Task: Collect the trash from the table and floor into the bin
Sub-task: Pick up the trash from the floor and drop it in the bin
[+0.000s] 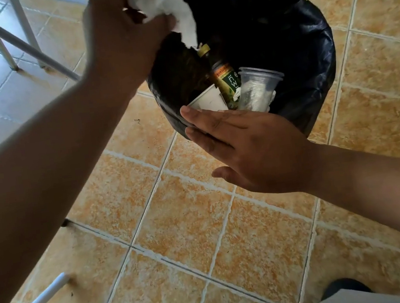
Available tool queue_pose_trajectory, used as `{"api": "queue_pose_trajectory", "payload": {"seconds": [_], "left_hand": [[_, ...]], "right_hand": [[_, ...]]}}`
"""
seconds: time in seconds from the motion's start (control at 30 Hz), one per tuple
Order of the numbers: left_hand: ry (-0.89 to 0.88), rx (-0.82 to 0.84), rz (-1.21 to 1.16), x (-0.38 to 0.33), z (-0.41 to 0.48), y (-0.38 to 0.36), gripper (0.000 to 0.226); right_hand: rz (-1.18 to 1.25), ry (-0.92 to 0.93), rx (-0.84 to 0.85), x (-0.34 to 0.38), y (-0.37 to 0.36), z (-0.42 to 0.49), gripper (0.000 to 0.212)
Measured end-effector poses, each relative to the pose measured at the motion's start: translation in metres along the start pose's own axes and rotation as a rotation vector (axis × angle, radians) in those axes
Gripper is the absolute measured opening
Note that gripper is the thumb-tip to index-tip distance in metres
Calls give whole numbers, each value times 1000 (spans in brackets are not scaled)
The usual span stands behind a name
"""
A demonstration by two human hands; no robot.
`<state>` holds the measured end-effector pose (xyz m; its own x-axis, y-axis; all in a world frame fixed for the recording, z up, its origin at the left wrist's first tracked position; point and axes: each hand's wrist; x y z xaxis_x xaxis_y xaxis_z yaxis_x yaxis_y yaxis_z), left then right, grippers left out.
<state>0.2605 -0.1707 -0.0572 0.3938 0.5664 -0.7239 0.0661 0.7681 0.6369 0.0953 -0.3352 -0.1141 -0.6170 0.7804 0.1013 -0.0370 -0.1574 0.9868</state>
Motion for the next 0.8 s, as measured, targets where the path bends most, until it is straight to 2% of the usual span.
{"api": "queue_pose_trajectory", "payload": {"seconds": [0.1, 0.13, 0.2, 0.3, 0.4, 0.5, 0.57, 0.7, 0.8], "left_hand": [[32, 313, -156, -14, -2, -12, 71], [39, 364, -147, -15, -3, -14, 78], [35, 352, -62, -11, -6, -15, 76], [11, 180, 92, 2, -9, -15, 55], [-60, 50, 361, 20, -7, -14, 51], [-50, 166, 512, 39, -7, -19, 61], [-21, 230, 487, 46, -11, -23, 65], [6, 238, 402, 47, -16, -25, 73], [8, 247, 398, 46, -17, -25, 77]], "right_hand": [[-7, -1, 19, 0, 0, 0, 77], [-8, -3, 16, 0, 0, 0, 77], [-6, -6, 4, 0, 1, 0, 77], [-2, 1, 7, -1, 1, 0, 76], [7, 3, 22, 0, 1, 0, 77], [14, 4, 9, -1, 1, 0, 77], [14, 6, 5, 0, 1, 0, 78], [39, 21, 6, -1, 4, -1, 79], [201, 2, -11, -7, 15, -3, 76]]}}
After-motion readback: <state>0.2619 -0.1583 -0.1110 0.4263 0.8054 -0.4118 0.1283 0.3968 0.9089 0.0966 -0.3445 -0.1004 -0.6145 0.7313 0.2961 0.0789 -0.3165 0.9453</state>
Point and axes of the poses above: each hand's wrist, its own z-axis towards the middle knuckle, its own y-axis out of the back of the hand, x = y × z, and after that the axes turned 14 degrees about z, right-handed
